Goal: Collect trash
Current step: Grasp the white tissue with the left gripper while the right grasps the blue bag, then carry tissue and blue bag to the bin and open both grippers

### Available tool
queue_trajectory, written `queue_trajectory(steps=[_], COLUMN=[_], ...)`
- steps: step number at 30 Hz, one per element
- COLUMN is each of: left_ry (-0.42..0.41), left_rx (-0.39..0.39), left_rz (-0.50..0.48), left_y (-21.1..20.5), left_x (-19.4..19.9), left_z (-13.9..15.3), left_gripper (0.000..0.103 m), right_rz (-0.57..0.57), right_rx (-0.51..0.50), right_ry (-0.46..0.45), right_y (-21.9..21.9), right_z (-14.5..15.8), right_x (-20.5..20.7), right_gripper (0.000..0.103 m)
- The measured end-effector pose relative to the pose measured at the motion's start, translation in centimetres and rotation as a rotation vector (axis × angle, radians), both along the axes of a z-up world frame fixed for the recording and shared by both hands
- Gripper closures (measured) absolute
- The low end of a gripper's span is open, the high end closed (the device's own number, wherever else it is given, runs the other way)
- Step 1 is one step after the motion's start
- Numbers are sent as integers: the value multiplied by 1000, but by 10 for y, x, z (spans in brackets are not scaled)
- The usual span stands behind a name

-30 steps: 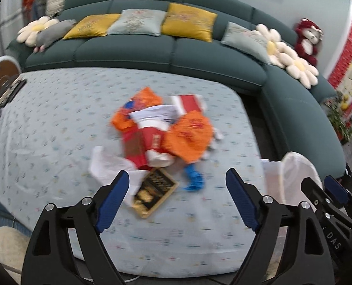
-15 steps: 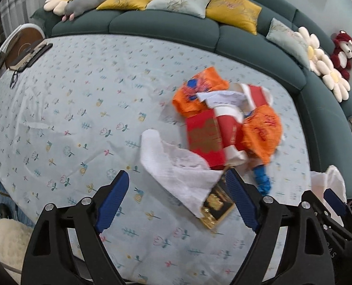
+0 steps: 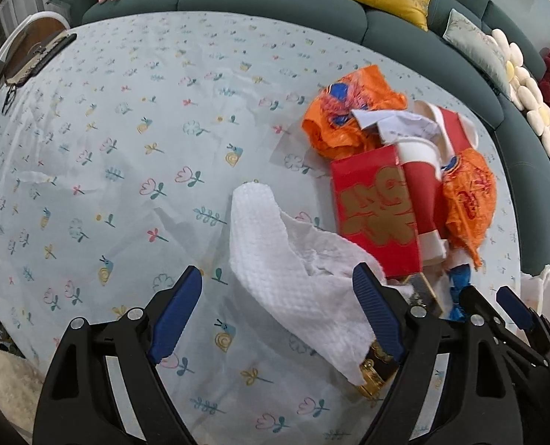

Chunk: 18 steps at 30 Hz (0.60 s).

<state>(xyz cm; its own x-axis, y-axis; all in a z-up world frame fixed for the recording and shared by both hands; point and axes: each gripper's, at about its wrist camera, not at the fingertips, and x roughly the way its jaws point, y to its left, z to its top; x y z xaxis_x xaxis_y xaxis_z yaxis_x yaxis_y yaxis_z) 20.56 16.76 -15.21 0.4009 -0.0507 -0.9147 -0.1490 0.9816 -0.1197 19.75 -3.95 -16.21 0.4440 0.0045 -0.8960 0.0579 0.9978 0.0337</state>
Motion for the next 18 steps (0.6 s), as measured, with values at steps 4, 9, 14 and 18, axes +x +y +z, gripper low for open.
queue_trajectory(steps=[4, 9, 14, 18], left_ry=[12, 15, -1, -20], left_rx=[-11, -13, -21, -23], left_rz=[-14, -34, -60, -59], left_y=[0, -2, -7, -8], left_x=[1, 1, -3, -11], left_z=[-6, -8, -2, 10], left_gripper=[35, 53, 91, 95], right_rz=[-4, -1, 21, 30], right_rx=[-16, -3, 8, 12], right_ry=[17, 52, 56, 33], right_y=[0, -2, -3, -2], right_z=[-9, -20, -20, -8], right_x=[3, 3, -3, -12], right_gripper=[38, 54, 78, 80])
